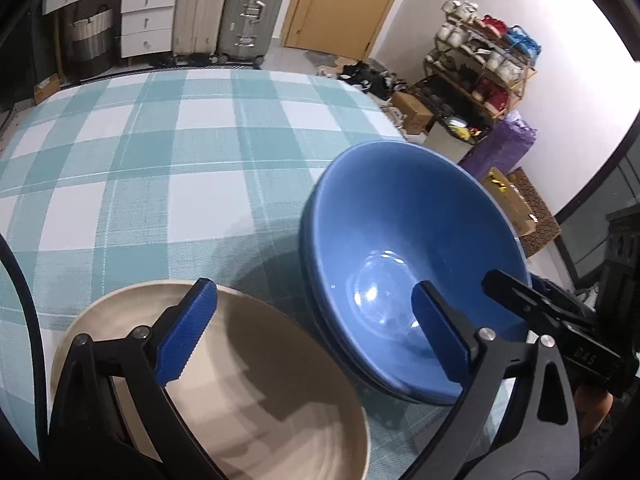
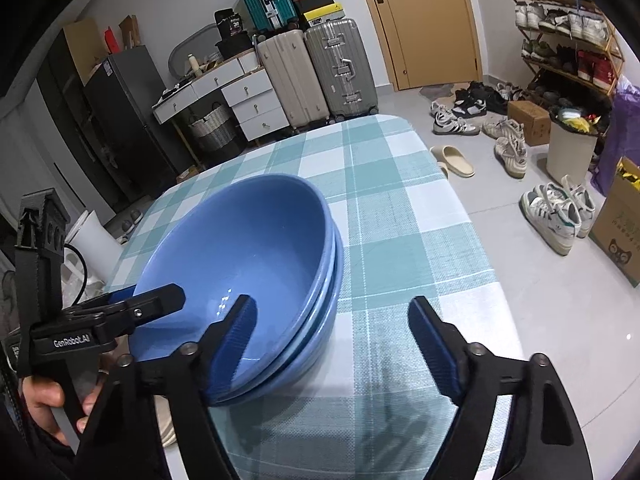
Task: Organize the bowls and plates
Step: 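Move both grippers to the rim of the three-bowl stack, then close the left gripper on the stack rim while the right gripper grips it too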
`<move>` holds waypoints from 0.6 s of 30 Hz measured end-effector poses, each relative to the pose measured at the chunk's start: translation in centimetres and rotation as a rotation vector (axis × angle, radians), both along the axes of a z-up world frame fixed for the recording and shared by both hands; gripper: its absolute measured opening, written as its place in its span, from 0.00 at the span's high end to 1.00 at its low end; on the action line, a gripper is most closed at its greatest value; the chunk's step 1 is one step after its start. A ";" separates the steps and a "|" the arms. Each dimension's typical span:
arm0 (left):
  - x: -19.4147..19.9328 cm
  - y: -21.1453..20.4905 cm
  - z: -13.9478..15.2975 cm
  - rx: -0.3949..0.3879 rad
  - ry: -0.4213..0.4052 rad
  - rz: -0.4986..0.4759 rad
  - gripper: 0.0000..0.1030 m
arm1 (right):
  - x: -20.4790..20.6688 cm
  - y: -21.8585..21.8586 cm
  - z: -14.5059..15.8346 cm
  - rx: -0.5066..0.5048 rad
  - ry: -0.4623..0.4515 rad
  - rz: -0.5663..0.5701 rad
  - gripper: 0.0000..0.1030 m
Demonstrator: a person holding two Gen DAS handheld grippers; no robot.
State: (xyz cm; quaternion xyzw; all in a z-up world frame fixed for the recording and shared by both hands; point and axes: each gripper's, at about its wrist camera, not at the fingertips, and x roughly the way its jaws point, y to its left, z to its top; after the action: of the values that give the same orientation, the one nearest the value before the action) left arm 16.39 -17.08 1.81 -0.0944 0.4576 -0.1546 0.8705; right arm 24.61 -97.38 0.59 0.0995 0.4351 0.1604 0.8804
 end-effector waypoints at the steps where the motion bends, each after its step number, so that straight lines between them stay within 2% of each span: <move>1: 0.0 -0.1 0.0 -0.005 -0.003 -0.005 0.07 | 0.1 0.0 -0.1 0.015 0.008 0.003 0.27; 2: 0.0 -0.1 0.1 -0.013 -0.004 -0.011 0.09 | 0.1 0.1 0.0 0.023 0.010 0.006 0.28; 5: -0.1 -0.2 0.1 -0.034 -0.004 -0.023 0.25 | 0.2 0.3 -0.1 0.031 0.011 0.010 0.30; 12: -0.4 -0.6 0.2 -0.059 0.000 -0.071 0.55 | -0.2 1.1 0.0 0.032 -0.009 0.031 0.50; 15: -0.5 -1.0 0.3 -0.040 -0.004 -0.078 0.55 | -0.2 1.5 0.0 0.021 -0.012 0.039 0.56; 18: -0.5 -1.1 0.3 -0.037 -0.007 -0.080 0.56 | -0.4 1.8 0.1 0.000 -0.020 0.036 0.57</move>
State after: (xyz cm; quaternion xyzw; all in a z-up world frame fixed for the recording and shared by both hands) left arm 15.88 -18.14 2.12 -0.0916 0.4552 -0.1980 0.8633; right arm 24.24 -95.59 0.70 0.0898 0.4279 0.1771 0.8817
